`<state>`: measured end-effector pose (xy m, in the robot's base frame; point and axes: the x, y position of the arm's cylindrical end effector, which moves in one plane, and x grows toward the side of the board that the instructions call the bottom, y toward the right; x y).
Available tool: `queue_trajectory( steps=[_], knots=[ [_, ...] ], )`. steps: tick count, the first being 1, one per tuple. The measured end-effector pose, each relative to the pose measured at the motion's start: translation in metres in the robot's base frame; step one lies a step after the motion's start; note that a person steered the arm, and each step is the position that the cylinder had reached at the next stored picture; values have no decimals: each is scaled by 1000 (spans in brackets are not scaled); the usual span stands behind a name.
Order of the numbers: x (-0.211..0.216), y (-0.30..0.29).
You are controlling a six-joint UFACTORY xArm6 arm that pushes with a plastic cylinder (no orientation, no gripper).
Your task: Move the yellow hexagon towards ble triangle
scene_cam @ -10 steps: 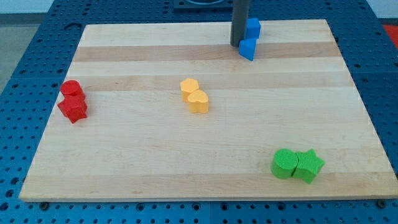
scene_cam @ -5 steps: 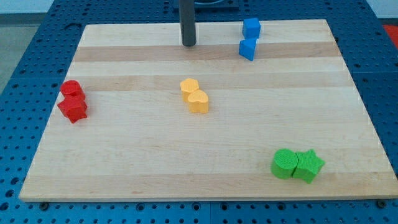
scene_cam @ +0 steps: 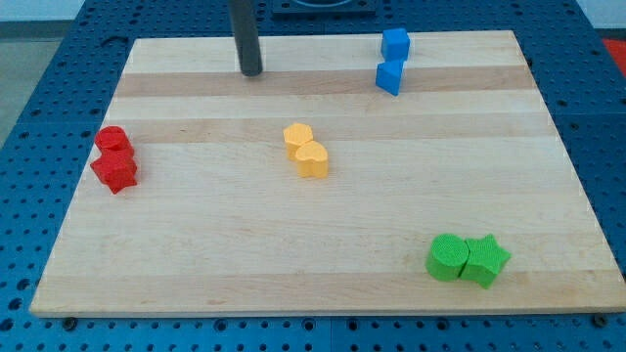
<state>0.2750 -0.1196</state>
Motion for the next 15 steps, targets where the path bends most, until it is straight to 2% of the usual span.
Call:
queue_trajectory(
  steps=[3,5,6,7,10,13,15],
  knots=[
    [109,-10],
    [164,46],
    [167,95],
    [157,98],
    [137,90],
    [111,43],
    [109,65]
  ],
)
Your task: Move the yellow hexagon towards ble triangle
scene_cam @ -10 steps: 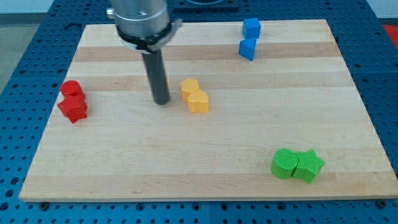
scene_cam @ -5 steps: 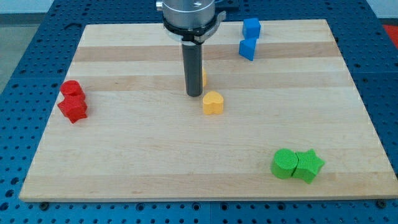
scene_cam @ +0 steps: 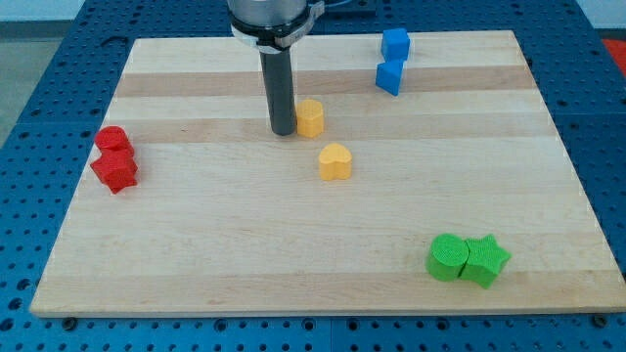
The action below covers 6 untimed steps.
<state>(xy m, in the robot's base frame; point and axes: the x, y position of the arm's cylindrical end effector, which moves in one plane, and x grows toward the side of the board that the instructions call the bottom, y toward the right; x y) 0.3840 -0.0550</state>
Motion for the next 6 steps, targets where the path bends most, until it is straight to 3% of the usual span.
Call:
queue_trajectory(
  steps=[2,6],
  knots=[
    [-15,0],
    [-15,67]
  ],
)
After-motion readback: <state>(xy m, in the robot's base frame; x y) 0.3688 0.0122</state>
